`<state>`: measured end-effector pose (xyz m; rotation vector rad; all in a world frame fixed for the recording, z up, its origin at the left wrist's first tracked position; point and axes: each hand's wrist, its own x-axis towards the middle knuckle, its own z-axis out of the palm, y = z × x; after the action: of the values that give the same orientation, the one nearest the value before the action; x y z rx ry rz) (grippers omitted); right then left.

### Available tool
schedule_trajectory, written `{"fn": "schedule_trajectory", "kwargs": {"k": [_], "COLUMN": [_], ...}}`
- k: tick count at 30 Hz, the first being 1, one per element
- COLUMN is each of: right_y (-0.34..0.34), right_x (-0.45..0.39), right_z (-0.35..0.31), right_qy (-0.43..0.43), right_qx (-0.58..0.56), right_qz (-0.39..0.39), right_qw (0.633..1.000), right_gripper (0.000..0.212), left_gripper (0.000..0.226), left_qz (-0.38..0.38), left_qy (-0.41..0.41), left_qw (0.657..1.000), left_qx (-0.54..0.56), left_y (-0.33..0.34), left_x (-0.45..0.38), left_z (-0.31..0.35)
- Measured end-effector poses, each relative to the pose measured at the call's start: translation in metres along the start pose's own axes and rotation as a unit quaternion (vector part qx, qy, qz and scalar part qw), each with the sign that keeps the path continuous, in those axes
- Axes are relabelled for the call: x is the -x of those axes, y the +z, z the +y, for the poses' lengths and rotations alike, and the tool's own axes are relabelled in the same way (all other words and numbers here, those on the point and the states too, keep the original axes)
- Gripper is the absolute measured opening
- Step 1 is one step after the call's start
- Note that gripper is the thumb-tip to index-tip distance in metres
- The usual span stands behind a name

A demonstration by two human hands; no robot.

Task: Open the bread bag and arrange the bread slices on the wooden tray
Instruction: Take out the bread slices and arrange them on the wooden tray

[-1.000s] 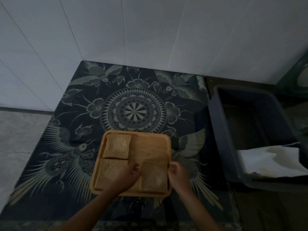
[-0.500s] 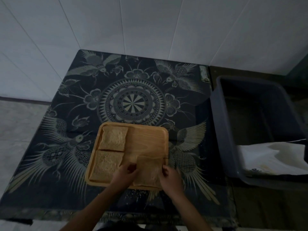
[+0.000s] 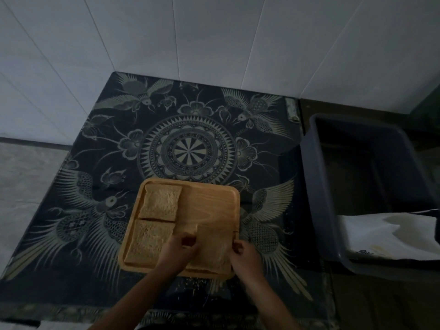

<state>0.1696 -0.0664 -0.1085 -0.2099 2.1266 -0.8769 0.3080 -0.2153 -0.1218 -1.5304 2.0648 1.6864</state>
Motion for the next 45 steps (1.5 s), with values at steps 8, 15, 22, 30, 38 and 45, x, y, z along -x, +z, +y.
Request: {"fn": "schedule_trajectory", "kwargs": {"k": [8, 15, 22, 30, 38, 45], "right_y": [-0.025, -0.028, -0.016, -0.014, -0.019, -0.005], "right_x": [-0.028, -0.07, -0.095, -0.093, -0.063, -0.04], "right_z": [-0.027, -0.061, -0.065, -0.061, -0.033, -0.016], "right_qy": [0.0, -0.023, -0.002, -0.07, -0.111, -0.074], "right_qx": [-0.086, -0.059, -0.037, 0.057, 0.092, 0.087], "right_qz": [-0.003, 0.008, -0.007, 0.033, 0.043, 0.014], "right_qw": [0.996, 0.998, 0.999, 0.995, 0.989, 0.993], "right_gripper": [0.028, 0.027, 0.036, 0.039, 0.04, 0.05], "left_gripper": [0.018, 0.024, 0.024, 0.035, 0.039, 0.037], "left_qz": [-0.034, -0.007, -0.019, -0.008, -0.006, -0.018], "left_qy": [0.025, 0.035, 0.022, 0.026, 0.011, -0.006], "left_qw": [0.997, 0.998, 0.999, 0.998, 1.0, 1.0], "left_qx": [0.065, 0.043, 0.024, 0.048, 0.024, 0.018], "left_y": [-0.014, -0.023, -0.024, -0.024, -0.027, -0.015], "left_x": [-0.028, -0.065, -0.083, -0.078, -0.061, -0.05], "left_z": [0.033, 0.068, 0.066, 0.057, 0.034, 0.022]}}
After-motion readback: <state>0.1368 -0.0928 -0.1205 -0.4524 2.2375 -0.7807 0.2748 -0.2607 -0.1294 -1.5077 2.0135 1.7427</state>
